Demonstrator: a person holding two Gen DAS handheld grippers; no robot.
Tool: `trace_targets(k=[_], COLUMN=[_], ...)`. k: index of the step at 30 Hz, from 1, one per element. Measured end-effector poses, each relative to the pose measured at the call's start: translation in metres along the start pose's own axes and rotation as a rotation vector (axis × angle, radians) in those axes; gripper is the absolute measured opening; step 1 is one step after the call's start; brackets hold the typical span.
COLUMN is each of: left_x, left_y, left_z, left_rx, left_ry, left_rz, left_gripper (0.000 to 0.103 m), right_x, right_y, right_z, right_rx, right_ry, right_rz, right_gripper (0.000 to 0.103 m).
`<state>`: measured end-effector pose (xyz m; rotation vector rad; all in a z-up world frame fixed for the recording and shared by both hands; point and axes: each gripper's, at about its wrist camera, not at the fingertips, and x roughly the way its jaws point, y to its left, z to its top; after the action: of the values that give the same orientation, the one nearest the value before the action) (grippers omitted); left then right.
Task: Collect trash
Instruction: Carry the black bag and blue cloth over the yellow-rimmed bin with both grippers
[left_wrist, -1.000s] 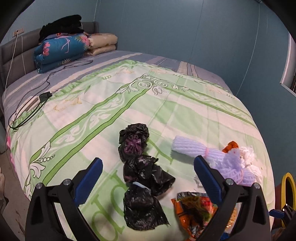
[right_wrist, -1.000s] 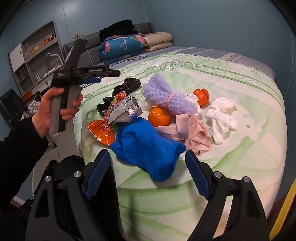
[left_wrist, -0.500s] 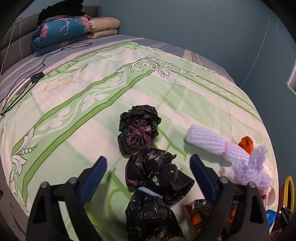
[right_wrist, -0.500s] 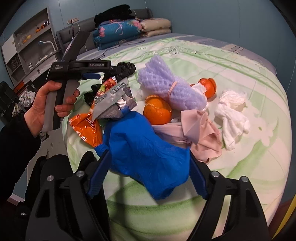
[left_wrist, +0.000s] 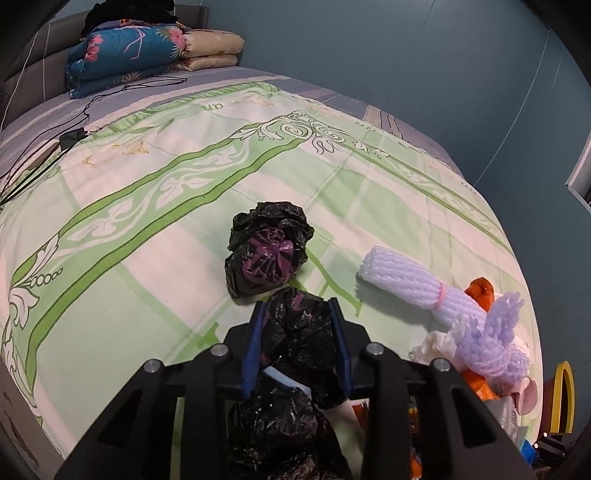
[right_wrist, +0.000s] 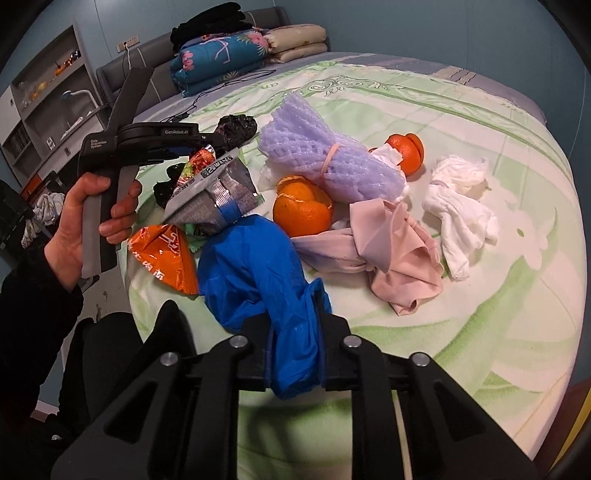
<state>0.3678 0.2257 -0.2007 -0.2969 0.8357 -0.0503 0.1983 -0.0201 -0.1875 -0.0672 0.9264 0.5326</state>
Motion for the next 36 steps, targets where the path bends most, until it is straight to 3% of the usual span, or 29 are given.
trace_targets(k=[17,27,36], left_x=[-0.099,-0.150,-0.161], left_y=[-0.014,-0.063,-0.128], left_z=[-0.013,-0.025,-0.037], left_rx=[-0.027,0.020,0.110], left_ry=[-0.157,-0.214,-0.205], left_rz=[-0.075,-0.155,-0.229], left_gripper=[0.030,0.030,0.030], right_x=[-0.092,-0.150,-0.197], right_y=[0.005,-0.018,-0.051], right_z=[-0.005,-0.021,-0.040], right_rx=[0.014,0.096,0.175], right_ry=[-0.176,-0.245,-0.302], right_rz=[0.022,0.033,-0.031], right_gripper=[0.012,0.012,0.012])
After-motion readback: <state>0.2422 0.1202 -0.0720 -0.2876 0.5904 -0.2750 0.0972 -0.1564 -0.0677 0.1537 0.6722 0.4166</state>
